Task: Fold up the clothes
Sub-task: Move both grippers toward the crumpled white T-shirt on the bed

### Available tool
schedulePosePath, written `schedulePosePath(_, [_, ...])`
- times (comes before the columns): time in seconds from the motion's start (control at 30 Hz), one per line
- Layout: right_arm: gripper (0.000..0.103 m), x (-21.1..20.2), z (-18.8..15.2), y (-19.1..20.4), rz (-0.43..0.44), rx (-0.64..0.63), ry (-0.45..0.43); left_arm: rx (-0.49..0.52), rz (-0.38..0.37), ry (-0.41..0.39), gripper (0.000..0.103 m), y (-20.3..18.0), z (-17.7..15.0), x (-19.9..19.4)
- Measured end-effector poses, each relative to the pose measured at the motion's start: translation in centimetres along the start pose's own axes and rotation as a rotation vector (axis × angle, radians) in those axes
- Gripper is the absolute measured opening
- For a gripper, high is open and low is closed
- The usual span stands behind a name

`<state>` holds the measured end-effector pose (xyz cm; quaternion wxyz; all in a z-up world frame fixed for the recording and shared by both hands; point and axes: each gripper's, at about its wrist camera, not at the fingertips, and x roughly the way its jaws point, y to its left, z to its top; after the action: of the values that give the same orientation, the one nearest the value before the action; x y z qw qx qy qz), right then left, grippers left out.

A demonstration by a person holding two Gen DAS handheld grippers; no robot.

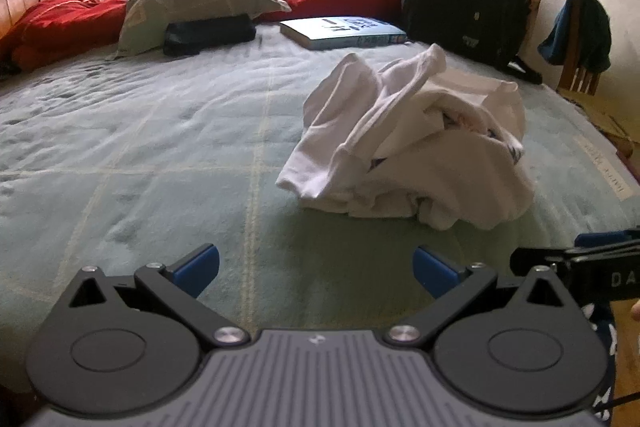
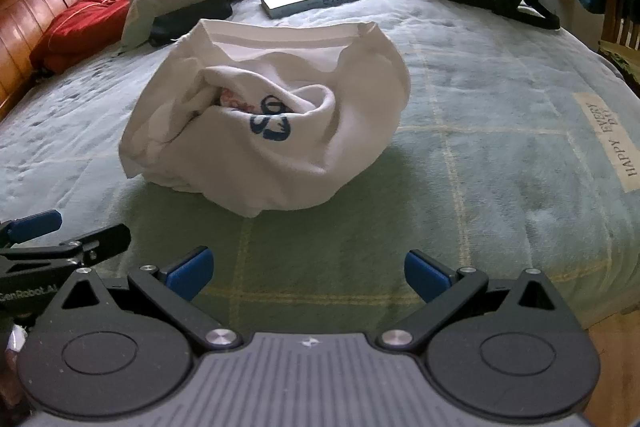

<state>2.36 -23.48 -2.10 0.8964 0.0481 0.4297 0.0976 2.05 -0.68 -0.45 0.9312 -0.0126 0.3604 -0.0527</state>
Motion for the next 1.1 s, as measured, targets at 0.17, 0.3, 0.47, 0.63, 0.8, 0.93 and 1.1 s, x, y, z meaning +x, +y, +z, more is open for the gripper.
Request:
schedulePosePath(0.17, [0.103,0.0,0.6,-0.6,0.001,0.0,-0.011,0.011,-0.023,-0.003,0.102,-0.1,0.5,0.5])
schedulePosePath(0.3, [0.103,0.1,1.5,-0.9,-0.004,-0.014,-0.023,0.04,-0.031,-0.007,0.102,0.0,0.6,1.1])
schedulePosePath(0.47, [0.103,0.6,3.3,-0.3,0.002,-0.059,-0.045,0.036,-0.064,0.027,0.102,0.0,1.2,2.0])
schedulePosePath(0.63, [0.103,2.0,5.1,1.0,0.014,-0.125,-0.059,0.032,-0.078,0.042,0.102,0.7,1.9,3.1])
schedulePosePath(0.8, [0.103,5.4,5.6,1.6,0.048,-0.156,0.02,0.043,-0.082,0.033,0.102,1.0,2.4,3.8])
schedulePosePath(0.93, [0.103,7.2,4.9,1.0,0.086,-0.139,0.078,0.069,-0.066,0.016,0.102,1.1,2.6,4.1])
schedulePosePath(1.1, [0.103,7.9,3.5,1.2,0.079,-0.217,0.077,0.092,-0.08,-0.002,0.102,1.1,2.6,4.2])
